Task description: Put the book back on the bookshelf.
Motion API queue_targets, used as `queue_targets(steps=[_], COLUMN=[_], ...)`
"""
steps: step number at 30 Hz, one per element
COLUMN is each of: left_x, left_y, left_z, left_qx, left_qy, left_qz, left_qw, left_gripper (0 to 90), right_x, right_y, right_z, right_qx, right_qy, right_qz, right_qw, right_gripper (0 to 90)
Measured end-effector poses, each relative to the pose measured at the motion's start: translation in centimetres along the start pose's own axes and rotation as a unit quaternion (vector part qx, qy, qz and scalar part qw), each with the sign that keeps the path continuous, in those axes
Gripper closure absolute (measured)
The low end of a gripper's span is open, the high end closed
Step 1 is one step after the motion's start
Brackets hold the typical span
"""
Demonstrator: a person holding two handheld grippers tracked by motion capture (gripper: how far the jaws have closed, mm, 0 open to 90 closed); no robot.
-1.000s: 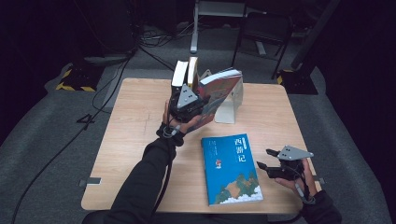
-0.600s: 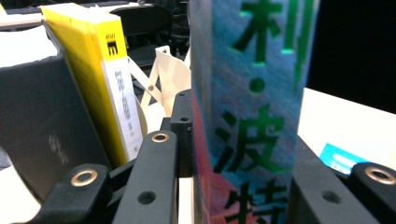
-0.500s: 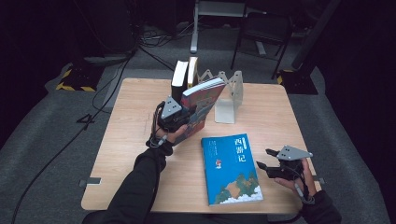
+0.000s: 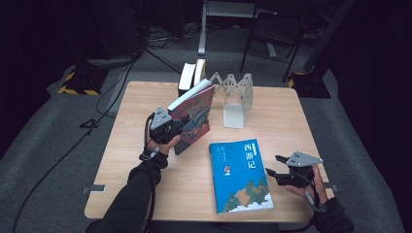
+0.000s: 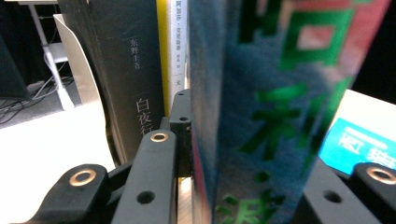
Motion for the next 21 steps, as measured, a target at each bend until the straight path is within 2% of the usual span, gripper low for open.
queue_targets(steps=[2, 3, 6, 7, 8, 10, 12, 13, 14, 18, 21], left_x=[0.3, 0.3, 1.7, 2.4, 2.8, 3.9, 4.9, 4.9, 5.7, 6.6, 6.7], left_y=[-0.1, -0.1, -0.6, -0.7, -0.8, -0.9, -0.9, -0.9, -0.7, -0.8, -1.0], left_z=[0.0, 0.0, 0.4, 0.6, 0.8, 0.9, 1.0, 1.0, 1.0, 0.9, 0.4], left_qx=[0.006, 0.006, -0.003, -0.003, -0.005, -0.013, -0.022, -0.022, -0.022, -0.025, -0.037], left_qy=[-0.003, -0.003, -0.01, -0.001, -0.001, 0.009, 0.005, 0.005, 0.023, 0.024, 0.022], left_qz=[0.009, 0.009, 0.049, 0.06, 0.064, 0.085, 0.107, 0.107, 0.116, 0.129, 0.125], left_qw=[0.9999, 0.9999, 0.9988, 0.9982, 0.9979, 0.9963, 0.994, 0.994, 0.9927, 0.9911, 0.9912], left_gripper=[72.5, 69.1, 66.7, 66.8, 67.3, 66.9, 66.9, 67.0, 66.9, 70.3, 72.7], right_x=[0.0, 0.0, 0.0, 0.0, 0.0, 0.0, 0.0, 0.0, 0.0, -0.1, -0.2], right_y=[0.0, 0.0, 0.0, 0.0, 0.0, 0.0, 0.0, 0.0, 0.0, -0.1, -0.1], right_z=[0.0, 0.0, 0.1, 0.1, 0.1, 0.1, 0.1, 0.1, 0.2, 0.3, 0.4], right_qx=[-0.001, -0.001, -0.005, -0.006, -0.006, -0.006, -0.006, -0.006, -0.006, -0.008, -0.008], right_qy=[0.001, 0.001, 0.001, 0.001, 0.001, 0.001, 0.001, 0.001, 0.003, 0.005, 0.009], right_qz=[-0.001, -0.001, 0.001, 0.002, 0.002, 0.001, 0.002, 0.002, 0.003, 0.004, 0.005], right_qw=[1.0, 1.0, 1.0, 1.0, 1.0, 1.0, 1.0, 1.0, 1.0, 0.9999, 0.9999], right_gripper=[35.5, 35.5, 35.5, 35.5, 35.5, 35.5, 35.6, 35.6, 35.6, 35.6, 35.6])
Point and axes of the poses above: each handheld gripper's, and its own axes: y roughly backward along the jaws, x roughly out of its underside, z roughly to its left, the point moved 1 cm from there along -y, roughly forward along the jaws, and after that the axes turned 13 degrees about y, right-handed, at the moved point
